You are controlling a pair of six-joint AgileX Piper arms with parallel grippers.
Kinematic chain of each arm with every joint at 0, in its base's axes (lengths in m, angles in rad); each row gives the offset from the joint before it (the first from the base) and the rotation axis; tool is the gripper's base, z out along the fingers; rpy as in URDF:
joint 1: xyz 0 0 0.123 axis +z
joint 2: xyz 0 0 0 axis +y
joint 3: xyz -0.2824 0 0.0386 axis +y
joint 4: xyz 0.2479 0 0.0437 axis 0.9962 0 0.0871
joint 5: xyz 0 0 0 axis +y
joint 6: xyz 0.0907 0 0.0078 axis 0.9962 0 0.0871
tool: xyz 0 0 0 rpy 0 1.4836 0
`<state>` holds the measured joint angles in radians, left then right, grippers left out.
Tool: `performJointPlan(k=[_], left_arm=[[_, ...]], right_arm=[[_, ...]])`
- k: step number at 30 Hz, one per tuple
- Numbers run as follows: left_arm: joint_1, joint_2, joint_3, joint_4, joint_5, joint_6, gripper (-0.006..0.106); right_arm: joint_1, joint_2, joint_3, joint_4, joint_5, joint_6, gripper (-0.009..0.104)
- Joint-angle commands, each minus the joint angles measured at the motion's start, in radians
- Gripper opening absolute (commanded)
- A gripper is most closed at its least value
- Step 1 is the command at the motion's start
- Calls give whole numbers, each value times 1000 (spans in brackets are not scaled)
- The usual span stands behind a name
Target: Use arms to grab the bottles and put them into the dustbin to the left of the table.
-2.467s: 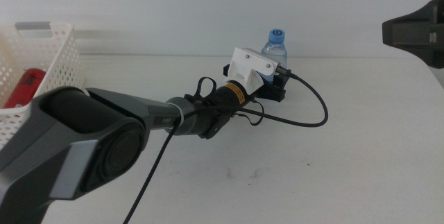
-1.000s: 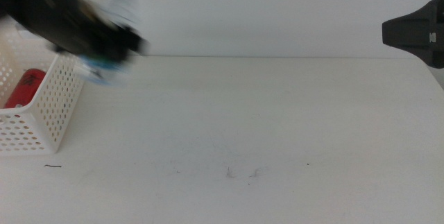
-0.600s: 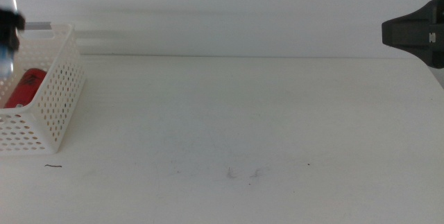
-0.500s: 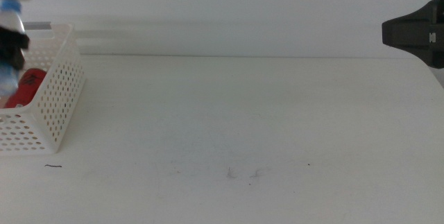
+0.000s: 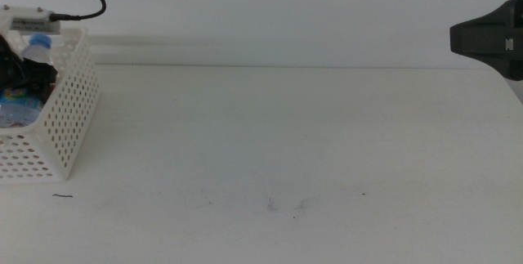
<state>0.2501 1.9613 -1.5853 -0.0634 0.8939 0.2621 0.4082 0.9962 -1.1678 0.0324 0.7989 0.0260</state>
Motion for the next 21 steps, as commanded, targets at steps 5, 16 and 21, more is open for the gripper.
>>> performJointPlan(k=[5, 16, 21], left_arm=[[-4, -103, 0, -46, 95, -8, 94], [-181, -764, 380, -128, -89, -8, 94], [-348, -1065, 554, -236, -306, 54, 94]], right_arm=[[3, -3, 1, -2, -12, -7, 90], [3, -3, 1, -2, -12, -7, 90], [3, -3, 1, -2, -12, -7, 90]])
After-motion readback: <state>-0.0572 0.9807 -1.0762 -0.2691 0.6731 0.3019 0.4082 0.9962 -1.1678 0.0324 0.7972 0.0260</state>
